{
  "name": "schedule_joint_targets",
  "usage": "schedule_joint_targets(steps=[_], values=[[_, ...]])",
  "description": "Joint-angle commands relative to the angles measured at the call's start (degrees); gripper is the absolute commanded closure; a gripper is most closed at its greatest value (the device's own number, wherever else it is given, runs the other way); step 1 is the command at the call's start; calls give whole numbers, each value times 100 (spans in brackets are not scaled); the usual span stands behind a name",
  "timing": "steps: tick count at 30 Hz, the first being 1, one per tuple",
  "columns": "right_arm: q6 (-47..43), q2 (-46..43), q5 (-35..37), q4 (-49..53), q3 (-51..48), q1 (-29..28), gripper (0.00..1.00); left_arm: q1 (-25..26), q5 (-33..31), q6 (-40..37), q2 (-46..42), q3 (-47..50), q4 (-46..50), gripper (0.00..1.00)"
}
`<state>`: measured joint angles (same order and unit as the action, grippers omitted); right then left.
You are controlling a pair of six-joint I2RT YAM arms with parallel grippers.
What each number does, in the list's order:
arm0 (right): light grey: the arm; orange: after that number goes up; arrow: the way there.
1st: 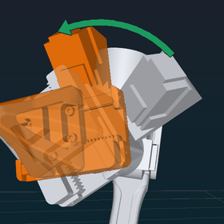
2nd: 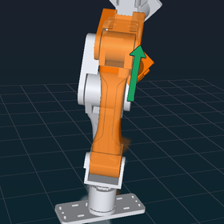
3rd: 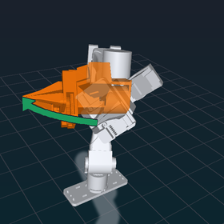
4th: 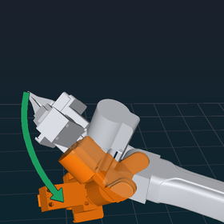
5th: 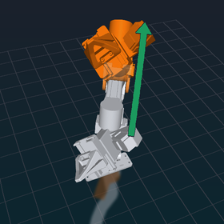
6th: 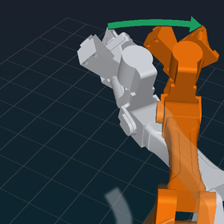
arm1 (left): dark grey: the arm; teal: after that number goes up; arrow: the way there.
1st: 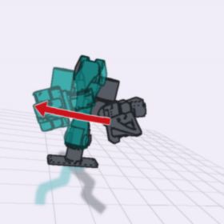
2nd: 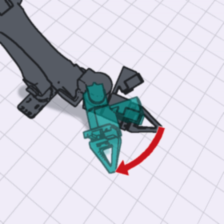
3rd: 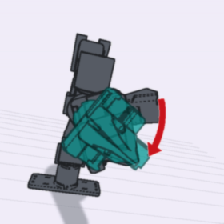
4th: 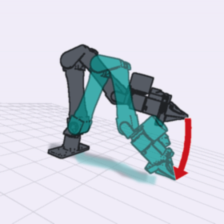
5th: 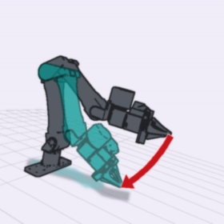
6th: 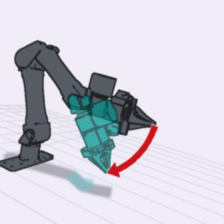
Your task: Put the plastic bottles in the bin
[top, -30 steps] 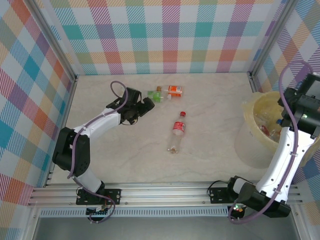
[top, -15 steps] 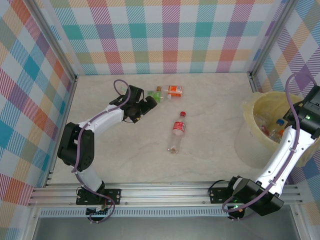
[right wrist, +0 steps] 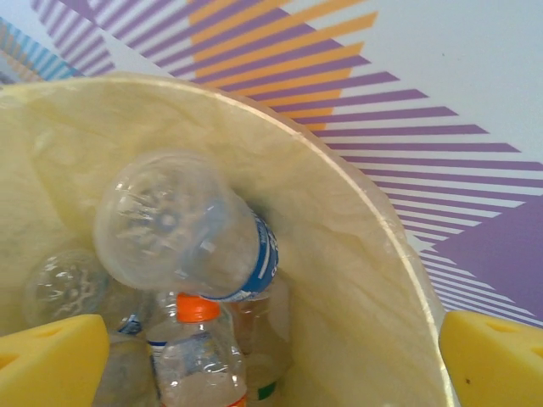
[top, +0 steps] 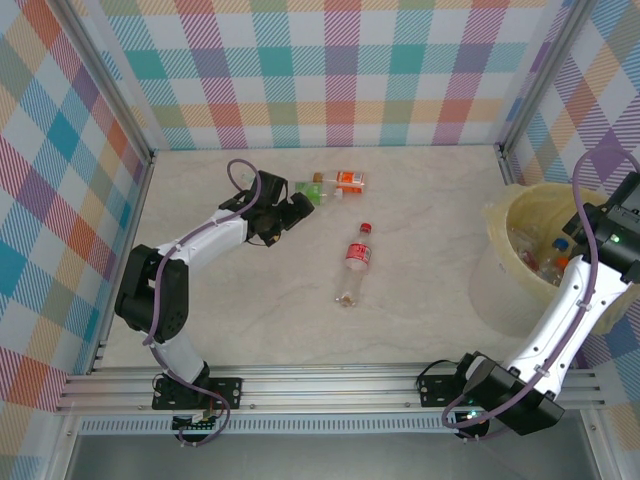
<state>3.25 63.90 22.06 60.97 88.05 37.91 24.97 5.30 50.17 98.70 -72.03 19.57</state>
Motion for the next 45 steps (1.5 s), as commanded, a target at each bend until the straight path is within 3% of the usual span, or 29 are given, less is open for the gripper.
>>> schedule_joint_targets(steps=[1,11,19,23,30,37,45], values=[[250,-141,-535,-6,238,32,0,-80,-55,53,-87,81,112,0],[325,-145,-946,42,265,-44,0,-80,-84,45,-87,117,126,0],[1350,-619,-3872,-786,-103,-389,0,-113,-83,76,-127,117,76,0],[2136,-936,-4616,-1828,-601,-1127,0,-205,-41,216,-201,186,-144,0],[2768,-1133,-4959,-3606,-1358,-2924,0,-429,151,831,-71,194,-800,0],[2970,-1140,-4972,-4374,-1870,-3642,0,-731,-453,877,421,-505,-412,0],[3084,-972,-4692,-4594,-2255,-4424,0,-862,-1608,862,1496,-2103,1145,0]])
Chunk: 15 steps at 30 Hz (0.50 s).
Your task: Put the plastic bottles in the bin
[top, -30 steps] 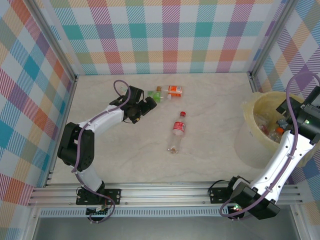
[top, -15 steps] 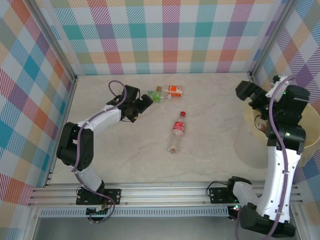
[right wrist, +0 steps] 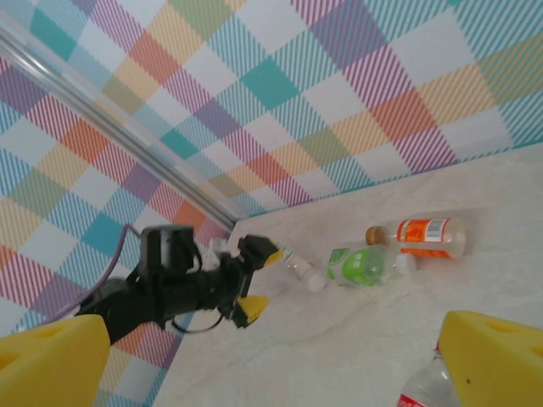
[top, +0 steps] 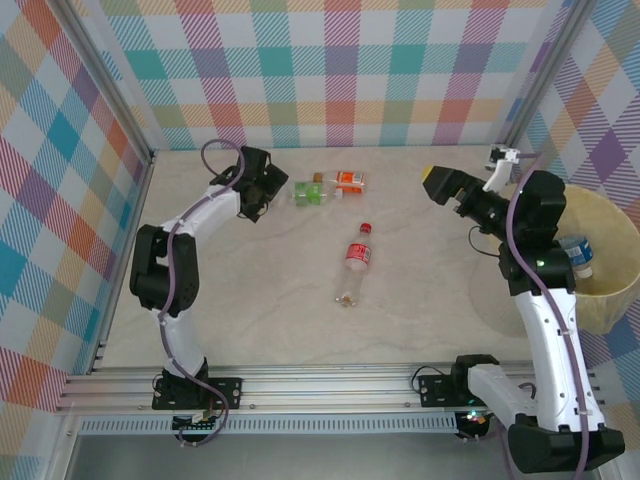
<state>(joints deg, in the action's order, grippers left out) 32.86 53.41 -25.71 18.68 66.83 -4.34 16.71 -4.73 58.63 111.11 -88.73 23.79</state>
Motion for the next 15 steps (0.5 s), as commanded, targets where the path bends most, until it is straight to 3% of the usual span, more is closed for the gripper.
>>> schedule_joint_targets(steps=[1,6,15], values=[[90,119,132,-353,-154,-293,0,-43,-703,7,408,-639,842,0],[108,189,313,-409,-229,-523,0,-45,-1086,16,1127,-1513,1422,0],[98,306,191,-478,-276,-706,0,-45,-1249,-222,2268,-2691,1662,1]])
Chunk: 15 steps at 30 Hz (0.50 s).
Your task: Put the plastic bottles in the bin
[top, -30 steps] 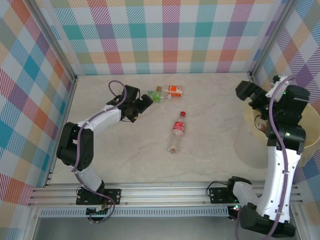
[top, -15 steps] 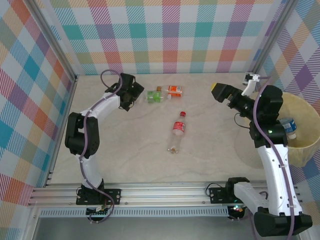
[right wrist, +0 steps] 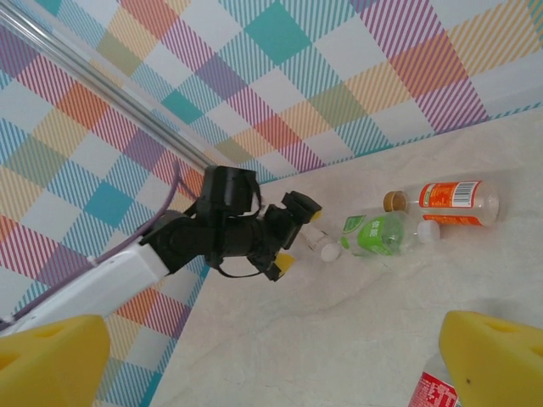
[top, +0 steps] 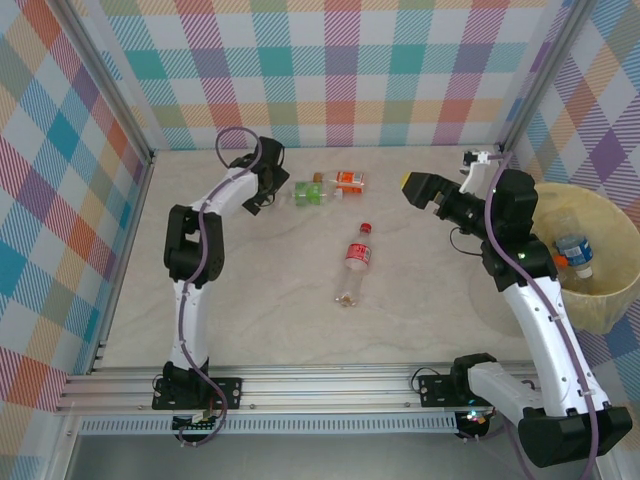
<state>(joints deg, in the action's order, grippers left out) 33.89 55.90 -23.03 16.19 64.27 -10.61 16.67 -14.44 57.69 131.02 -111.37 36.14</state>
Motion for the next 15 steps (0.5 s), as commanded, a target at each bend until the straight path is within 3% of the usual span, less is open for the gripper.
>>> schedule_joint_targets(steps=[1,7,15], values=[[-12,78,-88,-225,-20,-111,0,-41,-317,-134,416,-605,531,1],[-91,269,-55,-201,71,-324,0,-41,-421,-320,901,-1089,680,4],[-219,470,92,-146,160,-521,0,-49,-637,-496,814,-757,576,13]])
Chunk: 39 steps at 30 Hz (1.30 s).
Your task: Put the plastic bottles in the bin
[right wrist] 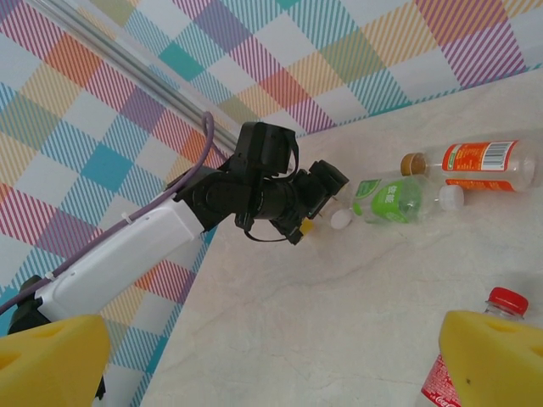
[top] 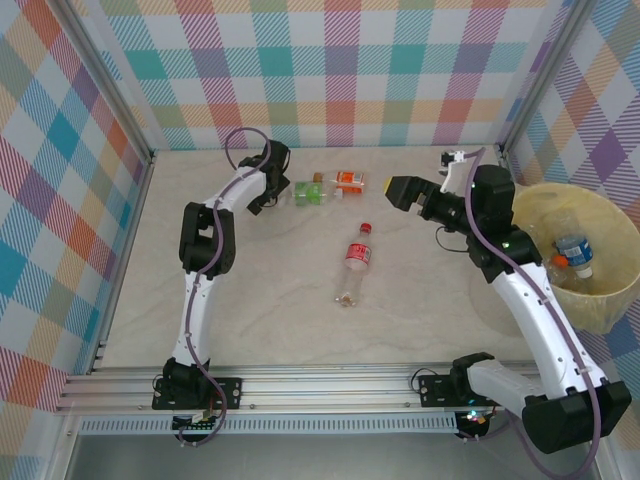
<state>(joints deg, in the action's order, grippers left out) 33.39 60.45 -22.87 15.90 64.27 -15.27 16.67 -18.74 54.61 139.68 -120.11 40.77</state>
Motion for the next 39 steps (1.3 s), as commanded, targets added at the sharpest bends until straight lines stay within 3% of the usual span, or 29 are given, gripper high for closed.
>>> schedule_joint_targets(steps=[1,15,25,32,39], values=[[-174,28,94,-105,167,-71,0,-49,-212,-230,-87,167,81,14],[-249,73,212,-47,131,-168,0,-234,-6,-829,-894,1408,-627,42],[345,309,556,-287,-19,-265,0,-92,1053,-1692,-3052,3553,-2268,49],[1109,560,1267,66,74,-273,0,682,2095,-2883,-4417,4670,-2971,49],[1373,803,707,-275,11,-275,0,1840,2722,-3870,-4835,4688,-2732,51]])
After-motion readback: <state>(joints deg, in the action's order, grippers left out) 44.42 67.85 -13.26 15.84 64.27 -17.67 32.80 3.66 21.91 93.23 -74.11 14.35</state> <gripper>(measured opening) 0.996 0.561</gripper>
